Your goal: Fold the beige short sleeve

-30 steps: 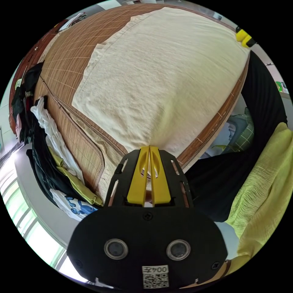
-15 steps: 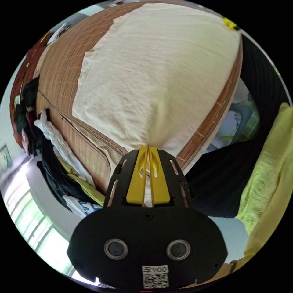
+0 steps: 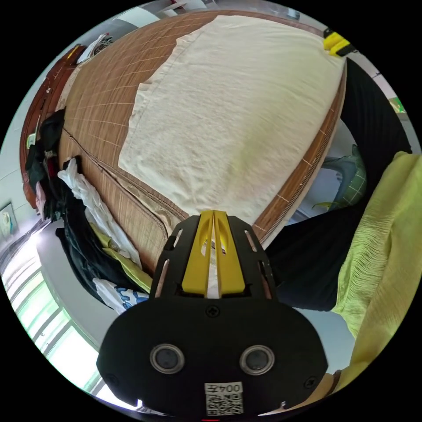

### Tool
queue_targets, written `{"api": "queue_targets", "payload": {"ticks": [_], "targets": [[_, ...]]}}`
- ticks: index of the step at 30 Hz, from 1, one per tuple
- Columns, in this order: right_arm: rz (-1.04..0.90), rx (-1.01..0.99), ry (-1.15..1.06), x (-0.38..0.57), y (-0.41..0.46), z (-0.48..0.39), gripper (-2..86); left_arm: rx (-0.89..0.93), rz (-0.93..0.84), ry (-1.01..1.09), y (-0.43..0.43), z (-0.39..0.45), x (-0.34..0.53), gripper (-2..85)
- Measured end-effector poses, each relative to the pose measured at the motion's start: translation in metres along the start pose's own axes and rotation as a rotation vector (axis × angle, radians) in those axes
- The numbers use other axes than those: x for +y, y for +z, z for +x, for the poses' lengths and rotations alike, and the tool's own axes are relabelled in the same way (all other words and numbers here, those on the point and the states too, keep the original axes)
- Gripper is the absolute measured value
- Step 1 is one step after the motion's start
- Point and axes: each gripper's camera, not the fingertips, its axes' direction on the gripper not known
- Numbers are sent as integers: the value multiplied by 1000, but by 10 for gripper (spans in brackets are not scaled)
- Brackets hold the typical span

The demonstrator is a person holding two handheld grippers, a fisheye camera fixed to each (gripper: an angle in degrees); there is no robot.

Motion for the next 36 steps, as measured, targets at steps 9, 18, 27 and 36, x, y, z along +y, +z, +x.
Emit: {"api": "queue_targets", "payload": {"ticks": [9, 18, 27, 36], "targets": [[3, 7, -10, 9, 5, -5, 64, 212, -100, 130, 25, -41, -25, 1], [5, 15, -55, 24, 10, -7, 66, 308, -175, 94, 33, -76, -34, 1], [9, 5, -57, 44, 17, -2, 65, 293, -136, 96, 31, -84, -12, 2], [-7, 13, -19, 67, 26, 2, 66, 267, -143, 79, 31, -83, 13, 3]]}}
